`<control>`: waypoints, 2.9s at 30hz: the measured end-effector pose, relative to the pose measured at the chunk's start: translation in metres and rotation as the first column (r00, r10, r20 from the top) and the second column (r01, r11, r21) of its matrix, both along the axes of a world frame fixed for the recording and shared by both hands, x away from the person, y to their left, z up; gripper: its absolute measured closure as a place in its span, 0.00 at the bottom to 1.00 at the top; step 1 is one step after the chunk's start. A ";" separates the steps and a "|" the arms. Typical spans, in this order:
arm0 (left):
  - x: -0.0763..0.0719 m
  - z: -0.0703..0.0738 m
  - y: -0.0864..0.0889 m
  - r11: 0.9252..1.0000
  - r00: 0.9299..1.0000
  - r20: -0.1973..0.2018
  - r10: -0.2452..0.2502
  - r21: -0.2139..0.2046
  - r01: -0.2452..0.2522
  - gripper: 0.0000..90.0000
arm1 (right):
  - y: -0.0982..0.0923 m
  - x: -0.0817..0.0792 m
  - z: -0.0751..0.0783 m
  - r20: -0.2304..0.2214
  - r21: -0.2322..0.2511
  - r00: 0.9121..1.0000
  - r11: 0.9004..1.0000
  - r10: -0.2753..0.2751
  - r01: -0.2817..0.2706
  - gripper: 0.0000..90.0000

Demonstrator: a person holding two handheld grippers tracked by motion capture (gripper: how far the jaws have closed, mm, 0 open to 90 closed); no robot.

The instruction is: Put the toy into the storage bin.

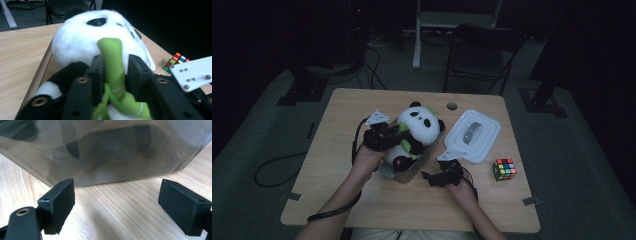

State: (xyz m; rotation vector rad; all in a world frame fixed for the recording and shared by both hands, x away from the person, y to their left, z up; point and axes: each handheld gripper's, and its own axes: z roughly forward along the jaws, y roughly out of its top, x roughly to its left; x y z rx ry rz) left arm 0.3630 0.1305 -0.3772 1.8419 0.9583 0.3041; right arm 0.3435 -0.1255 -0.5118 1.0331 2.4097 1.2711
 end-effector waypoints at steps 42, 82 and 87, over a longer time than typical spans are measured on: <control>0.024 -0.010 0.095 0.982 0.977 0.099 0.189 0.011 -0.191 0.01 | -0.011 0.001 0.007 0.007 -0.017 1.000 1.000 -0.020 0.020 0.15; 0.072 -0.105 0.086 0.947 0.963 -0.017 0.269 0.186 -0.261 0.01 | -0.012 0.018 0.013 0.011 -0.001 0.994 0.994 -0.106 0.106 0.15; 0.062 -0.104 0.082 0.950 0.968 -0.010 0.251 0.194 -0.244 0.01 | -0.016 0.017 0.014 0.010 0.005 0.994 0.994 -0.107 0.107 0.15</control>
